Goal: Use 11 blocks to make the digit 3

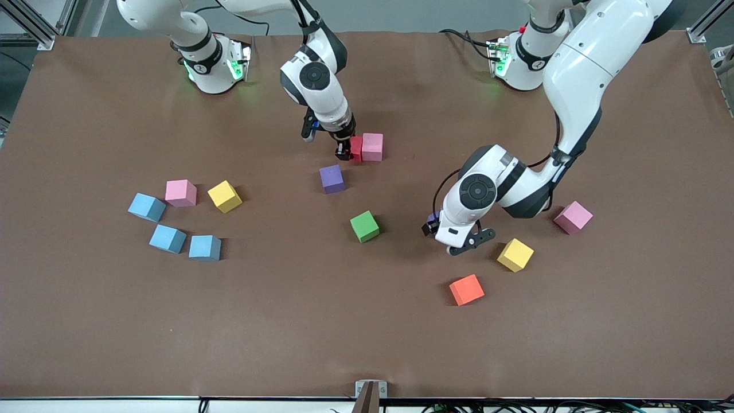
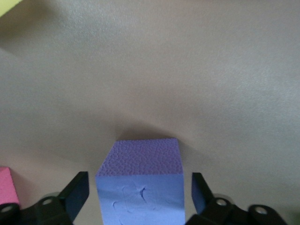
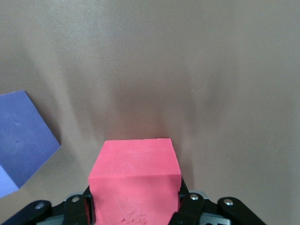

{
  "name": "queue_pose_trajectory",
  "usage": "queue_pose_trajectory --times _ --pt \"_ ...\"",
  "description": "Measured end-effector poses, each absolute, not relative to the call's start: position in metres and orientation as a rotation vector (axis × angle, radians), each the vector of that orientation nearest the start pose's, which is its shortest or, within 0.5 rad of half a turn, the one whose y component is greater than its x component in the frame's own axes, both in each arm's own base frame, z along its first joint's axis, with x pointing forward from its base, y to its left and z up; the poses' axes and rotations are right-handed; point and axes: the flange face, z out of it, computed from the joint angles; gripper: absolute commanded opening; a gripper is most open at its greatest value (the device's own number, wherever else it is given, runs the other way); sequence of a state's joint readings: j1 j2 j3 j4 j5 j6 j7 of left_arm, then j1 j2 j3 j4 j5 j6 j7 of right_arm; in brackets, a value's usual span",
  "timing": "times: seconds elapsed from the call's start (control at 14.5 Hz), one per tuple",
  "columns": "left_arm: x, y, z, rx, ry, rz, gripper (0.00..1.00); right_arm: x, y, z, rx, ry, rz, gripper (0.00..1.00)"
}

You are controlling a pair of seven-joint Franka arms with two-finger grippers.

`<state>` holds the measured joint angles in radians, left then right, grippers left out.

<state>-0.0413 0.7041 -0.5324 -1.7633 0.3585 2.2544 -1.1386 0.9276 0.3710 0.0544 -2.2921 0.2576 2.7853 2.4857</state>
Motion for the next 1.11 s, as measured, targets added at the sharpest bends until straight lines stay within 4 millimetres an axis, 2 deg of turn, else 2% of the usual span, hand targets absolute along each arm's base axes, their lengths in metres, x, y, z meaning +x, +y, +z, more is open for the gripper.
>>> queue_pose_trajectory --times 0.07,0.14,0.21,0.28,0.35,0.41,0.62,0.83,0.97,1.11 --pt "0.563 -0.322 0.198 -3.046 -0.651 0.189 0.49 0.308 0.444 0.199 -1.954 2.324 0.216 0.41" --pt "0.562 -0.323 0.197 -3.031 -0.701 0.192 0.43 0.307 0.445 0.199 -1.957 2.322 0.218 0.41" --pt "0.561 -0.324 0.197 -3.012 -0.770 0.190 0.36 0.306 0.446 0.199 -1.959 2.320 0.219 0.50" --pt "0.560 -0.326 0.197 -2.994 -0.825 0.187 0.29 0.306 0.446 0.199 -1.960 2.320 0.219 0.73" --pt "0.559 -0.328 0.197 -2.980 -0.862 0.185 0.29 0.306 0.446 0.199 -1.960 2.320 0.219 0.91" --pt "0.558 -0.329 0.197 -2.970 -0.890 0.184 0.29 0.306 0.446 0.198 -1.961 2.320 0.220 0.98" --pt "0.544 -0.336 0.198 -2.915 -1.014 0.194 0.29 0.303 0.446 0.194 -1.972 2.323 0.220 1.00" --pt "0.509 -0.357 0.202 -2.848 -1.126 0.216 0.29 0.306 0.444 0.193 -1.997 2.310 0.217 1.00" --pt "0.485 -0.371 0.205 -2.758 -1.286 0.221 0.29 0.312 0.440 0.198 -2.048 2.285 0.218 1.00" --pt "0.458 -0.386 0.209 -2.634 -1.483 0.221 0.29 0.320 0.437 0.212 -2.100 2.245 0.224 1.00"
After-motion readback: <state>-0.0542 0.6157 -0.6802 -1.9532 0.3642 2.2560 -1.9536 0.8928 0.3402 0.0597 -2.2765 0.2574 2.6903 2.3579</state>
